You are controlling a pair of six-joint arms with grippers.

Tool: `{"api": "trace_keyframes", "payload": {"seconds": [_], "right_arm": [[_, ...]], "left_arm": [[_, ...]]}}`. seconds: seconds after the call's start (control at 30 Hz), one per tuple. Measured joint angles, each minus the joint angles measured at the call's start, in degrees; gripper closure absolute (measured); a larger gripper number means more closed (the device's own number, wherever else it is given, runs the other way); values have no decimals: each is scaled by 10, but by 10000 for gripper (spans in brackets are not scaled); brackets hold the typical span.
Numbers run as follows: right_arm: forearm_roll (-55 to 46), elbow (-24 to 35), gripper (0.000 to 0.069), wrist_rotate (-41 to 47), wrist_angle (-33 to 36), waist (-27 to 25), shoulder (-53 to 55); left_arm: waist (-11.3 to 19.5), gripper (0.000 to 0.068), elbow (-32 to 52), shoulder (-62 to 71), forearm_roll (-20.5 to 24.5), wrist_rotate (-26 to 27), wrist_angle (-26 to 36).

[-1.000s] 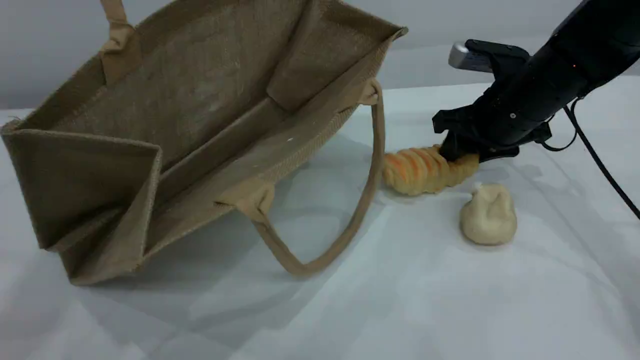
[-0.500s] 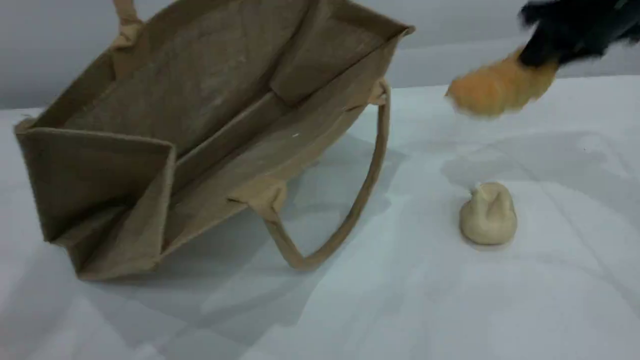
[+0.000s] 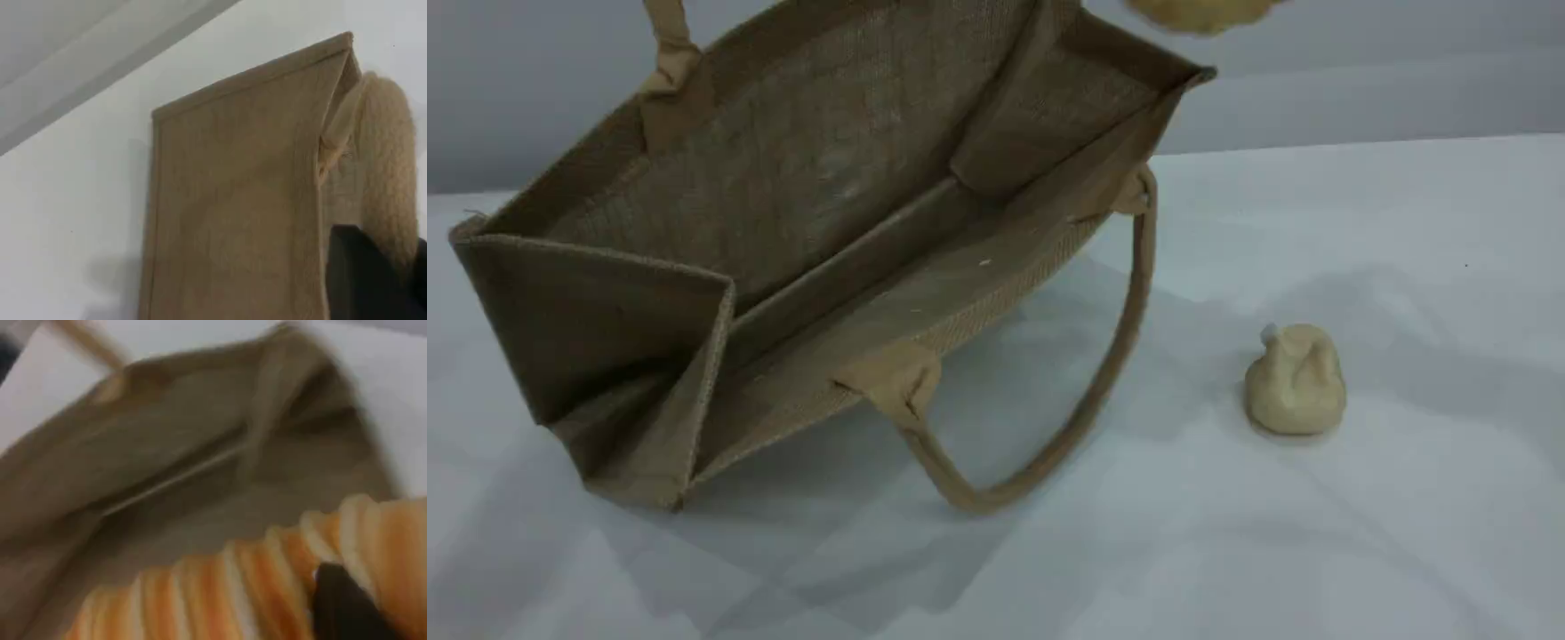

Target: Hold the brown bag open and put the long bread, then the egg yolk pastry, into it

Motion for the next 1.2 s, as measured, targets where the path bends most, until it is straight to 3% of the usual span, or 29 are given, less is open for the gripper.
{"api": "trace_keyframes", "payload": {"seconds": [0.23, 0.43, 0.73, 0.83, 1.03, 1.13, 1.2], "right_arm": [[2, 27, 586, -5, -40, 129, 11], [31, 27, 589, -5, -128, 221, 49], [66, 27, 575, -43, -278, 248, 104], [66, 27, 479, -58, -296, 249, 102], [56, 27, 123, -61, -295, 248, 91], [23, 27, 31, -63, -268, 244, 63], [-16, 27, 22, -47, -252, 232, 38]], "left_arm": [[0, 595, 0, 0, 0, -1, 0], [-3, 595, 0, 0, 1, -2, 0], [-4, 595, 0, 0, 1, -5, 0], [-4, 595, 0, 0, 1, -5, 0], [-4, 595, 0, 0, 0, -5, 0], [-4, 595, 0, 0, 0, -5, 0], [-4, 595, 0, 0, 0, -5, 0]]}}
